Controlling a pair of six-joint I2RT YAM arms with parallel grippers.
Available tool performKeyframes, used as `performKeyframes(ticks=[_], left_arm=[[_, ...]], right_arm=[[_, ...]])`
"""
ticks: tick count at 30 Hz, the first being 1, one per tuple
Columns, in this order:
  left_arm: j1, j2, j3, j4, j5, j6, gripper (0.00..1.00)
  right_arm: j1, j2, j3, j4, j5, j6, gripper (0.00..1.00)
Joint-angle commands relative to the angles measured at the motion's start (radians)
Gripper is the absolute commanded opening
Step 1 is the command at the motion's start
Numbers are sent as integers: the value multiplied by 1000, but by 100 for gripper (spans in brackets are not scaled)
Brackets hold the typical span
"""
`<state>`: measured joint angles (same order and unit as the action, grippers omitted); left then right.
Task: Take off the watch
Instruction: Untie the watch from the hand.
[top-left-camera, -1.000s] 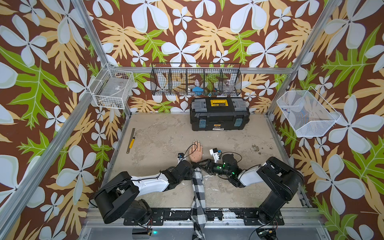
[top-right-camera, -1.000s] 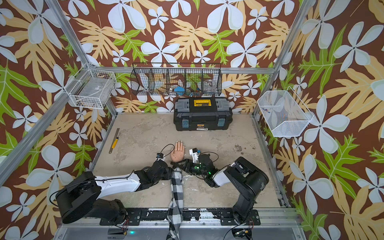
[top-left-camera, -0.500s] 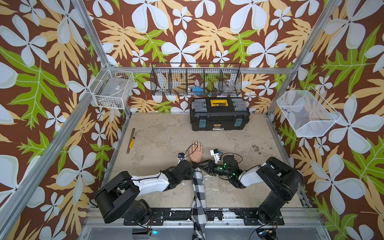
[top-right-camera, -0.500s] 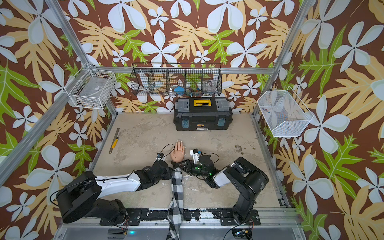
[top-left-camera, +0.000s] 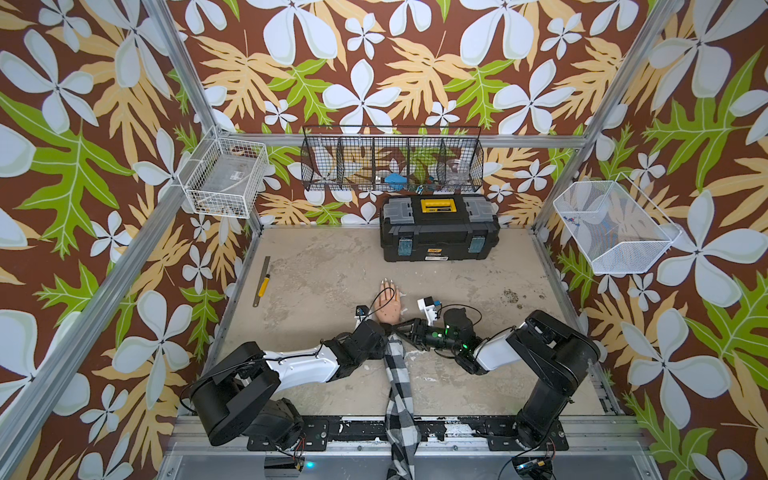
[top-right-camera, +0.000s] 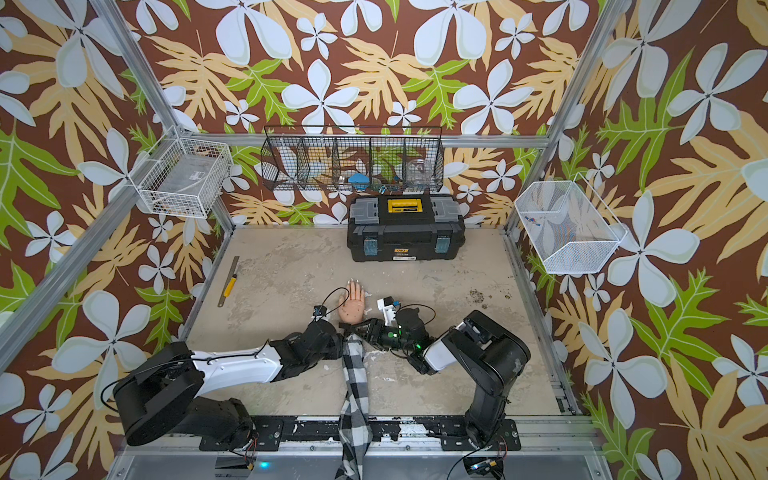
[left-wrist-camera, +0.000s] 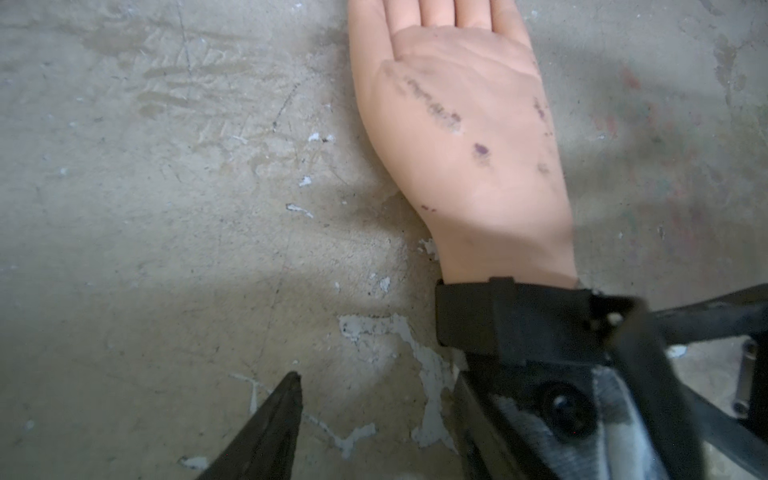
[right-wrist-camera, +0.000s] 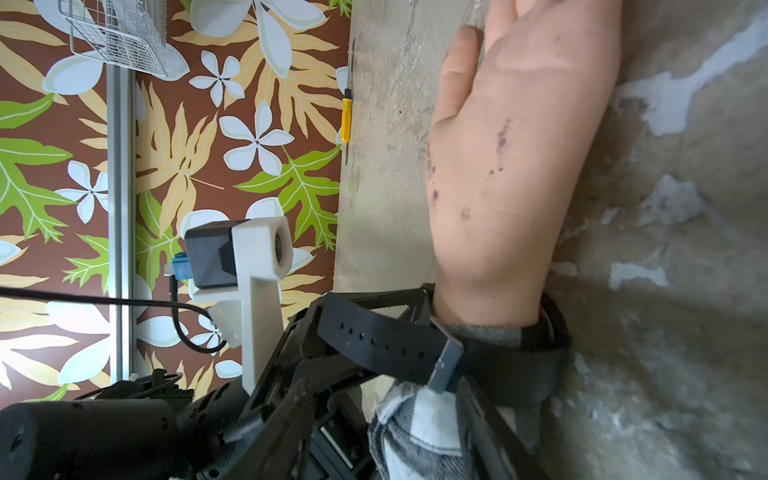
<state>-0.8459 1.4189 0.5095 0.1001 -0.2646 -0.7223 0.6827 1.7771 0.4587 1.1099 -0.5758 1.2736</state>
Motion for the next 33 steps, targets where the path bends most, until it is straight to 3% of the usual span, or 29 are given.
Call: performKeyframes(ticks=[1, 7, 19, 27, 33], left_arm=[[0, 5, 7, 29, 31, 15, 61], [1, 11, 12, 32, 34, 20, 61], [0, 18, 15, 36, 36, 20, 60], [0, 12, 12, 35, 32, 17, 60], [-1, 18, 16, 37, 33, 20, 60]], right_arm=[[3, 17, 2, 97, -36, 49, 55], [3, 41, 7, 196, -73, 120, 52], [5, -5, 49, 150, -91, 113, 51], [-44, -141, -22, -85, -34, -27, 54], [-63, -135, -31, -137, -33, -74, 58]])
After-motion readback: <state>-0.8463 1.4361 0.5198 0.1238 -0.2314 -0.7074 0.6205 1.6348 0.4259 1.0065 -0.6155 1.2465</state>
